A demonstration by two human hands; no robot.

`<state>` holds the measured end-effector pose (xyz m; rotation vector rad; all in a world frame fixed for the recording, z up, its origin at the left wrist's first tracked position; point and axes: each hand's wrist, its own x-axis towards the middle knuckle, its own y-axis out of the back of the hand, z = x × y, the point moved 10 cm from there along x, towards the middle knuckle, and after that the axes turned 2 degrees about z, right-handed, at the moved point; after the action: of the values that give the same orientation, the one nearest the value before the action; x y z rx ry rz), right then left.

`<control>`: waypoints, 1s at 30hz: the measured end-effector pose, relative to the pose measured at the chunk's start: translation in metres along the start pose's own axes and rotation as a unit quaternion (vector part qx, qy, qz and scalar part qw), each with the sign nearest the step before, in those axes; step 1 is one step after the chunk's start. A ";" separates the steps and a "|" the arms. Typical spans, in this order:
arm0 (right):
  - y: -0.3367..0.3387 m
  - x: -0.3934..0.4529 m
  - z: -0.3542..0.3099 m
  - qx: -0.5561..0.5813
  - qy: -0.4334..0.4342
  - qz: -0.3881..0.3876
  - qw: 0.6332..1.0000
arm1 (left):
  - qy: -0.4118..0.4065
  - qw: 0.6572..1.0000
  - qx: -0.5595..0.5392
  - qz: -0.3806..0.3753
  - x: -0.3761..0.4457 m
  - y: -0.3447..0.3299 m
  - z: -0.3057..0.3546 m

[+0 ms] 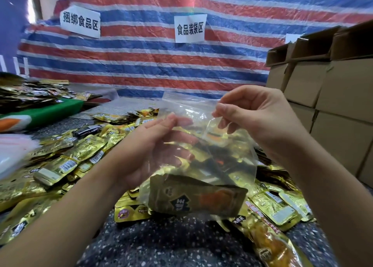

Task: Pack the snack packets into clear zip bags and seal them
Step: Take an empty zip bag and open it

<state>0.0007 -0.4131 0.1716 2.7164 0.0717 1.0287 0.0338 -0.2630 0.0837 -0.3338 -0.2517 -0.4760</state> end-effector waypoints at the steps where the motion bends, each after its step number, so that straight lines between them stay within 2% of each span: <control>1: -0.001 0.003 0.000 -0.006 -0.002 0.003 1.000 | 0.002 1.000 -0.011 0.000 0.000 0.001 0.000; 4: -0.003 0.012 0.001 -0.008 -0.007 0.002 1.000 | 0.001 1.000 -0.008 0.011 0.002 0.007 0.000; 7: -0.007 0.017 0.010 -0.045 -0.020 -0.021 0.999 | -0.001 0.998 0.054 0.044 0.006 0.018 0.000; 9: -0.009 0.017 0.024 -0.058 -0.048 -0.042 0.996 | 0.002 0.994 0.087 0.070 0.006 0.025 -0.002; 11: -0.006 0.017 0.045 -0.012 -0.107 -0.047 0.993 | 0.010 0.990 0.097 0.100 0.006 0.032 -0.007; 14: 0.022 0.022 0.082 0.097 -0.210 0.064 0.971 | 0.039 0.985 0.099 0.133 0.008 0.041 -0.017; 15: 0.032 0.023 0.093 0.057 -0.221 0.097 0.969 | 0.050 0.984 0.101 0.137 0.008 0.044 -0.020; 16: 0.039 0.026 0.101 -0.031 -0.218 0.102 0.970 | 0.062 0.983 0.100 0.142 0.007 0.046 -0.023; 18: 0.035 0.033 0.116 -0.210 -0.187 0.043 0.959 | 0.076 0.981 0.085 0.158 0.008 0.052 -0.026; 19: 0.029 0.036 0.125 -0.264 -0.176 -0.003 0.948 | 0.078 0.979 0.076 0.170 0.008 0.055 -0.026; 22: 0.010 0.039 0.147 -0.326 -0.178 -0.134 0.919 | 0.071 0.975 0.073 0.199 0.012 0.062 -0.023; 24: -0.001 0.040 0.155 -0.379 -0.170 -0.192 0.889 | 0.065 0.975 0.090 0.195 0.014 0.061 -0.021; 26: -0.008 0.040 0.162 -0.426 -0.154 -0.222 0.863 | 0.065 0.974 0.101 0.194 0.013 0.060 -0.020; 30: -0.016 0.039 0.168 -0.492 -0.129 -0.234 0.829 | 0.070 0.966 0.129 0.213 0.011 0.064 -0.020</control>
<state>0.1412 -0.4269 0.0710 1.7136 0.1128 0.3551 0.0776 -0.2218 0.0531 -0.0919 -0.0970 -0.0379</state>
